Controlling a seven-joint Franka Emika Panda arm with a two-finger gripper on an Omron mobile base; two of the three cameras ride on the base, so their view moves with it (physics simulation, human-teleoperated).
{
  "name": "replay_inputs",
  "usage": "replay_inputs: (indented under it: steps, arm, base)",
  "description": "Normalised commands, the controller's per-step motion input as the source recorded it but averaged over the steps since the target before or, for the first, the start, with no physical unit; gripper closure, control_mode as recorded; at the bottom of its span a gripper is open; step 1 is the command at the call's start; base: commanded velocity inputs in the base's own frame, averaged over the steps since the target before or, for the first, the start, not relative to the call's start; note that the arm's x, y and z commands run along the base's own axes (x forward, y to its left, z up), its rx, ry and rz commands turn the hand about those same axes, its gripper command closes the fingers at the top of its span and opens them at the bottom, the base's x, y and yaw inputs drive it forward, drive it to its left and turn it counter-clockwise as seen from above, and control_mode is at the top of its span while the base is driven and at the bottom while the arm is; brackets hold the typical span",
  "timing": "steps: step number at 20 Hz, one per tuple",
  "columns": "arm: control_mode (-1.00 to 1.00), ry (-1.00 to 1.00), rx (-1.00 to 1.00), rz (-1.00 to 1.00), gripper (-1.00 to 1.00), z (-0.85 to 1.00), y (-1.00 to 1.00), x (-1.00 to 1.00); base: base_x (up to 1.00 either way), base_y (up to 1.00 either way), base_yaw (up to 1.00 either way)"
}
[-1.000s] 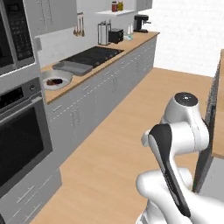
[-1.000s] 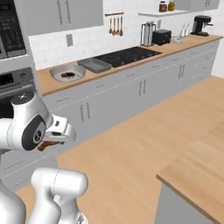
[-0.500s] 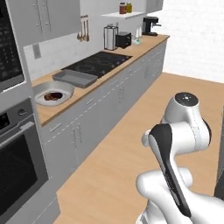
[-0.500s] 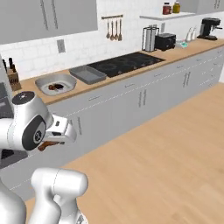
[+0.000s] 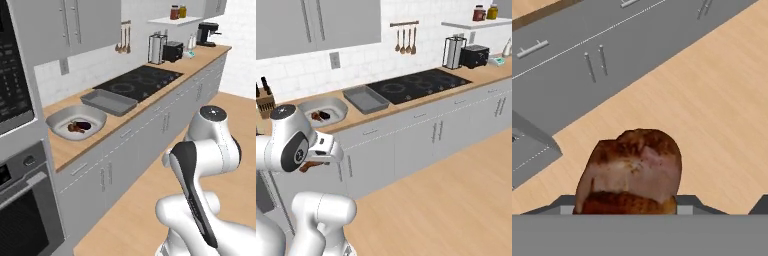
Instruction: Place one eggplant and one chicken drumstick in each tupperware on the nearby counter, to pack two identical lunches.
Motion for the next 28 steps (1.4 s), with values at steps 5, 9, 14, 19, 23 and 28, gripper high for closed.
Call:
replay_inputs:
  steps: [5,9,14,19,23,28]
  arm:
    - [1.00,0.00,0.00,0.00,1.00,0.00,0.00,0.00]
    - [1.00,0.00,0.00,0.00,1.00,0.00,0.00,0.00]
    - [1.00,0.00,0.00,0.00,1.00,0.00,0.00,0.00]
    - [1.00,0.00,0.00,0.00,1.00,0.00,0.00,0.00]
    - [1.00,0.00,0.00,0.00,1.00,0.00,0.00,0.00]
    - [1.00,0.00,0.00,0.00,1.00,0.00,0.00,0.00]
  base:
    - [1.00,-0.34,0.19]
    - [1.00,-0.78,0.09]
    - [0.97,-0.65,0.37]
    - [0.77,-0.31,0.67]
    - [0.49,-0.33,0.64]
    - [0.76,-0.47,0.47]
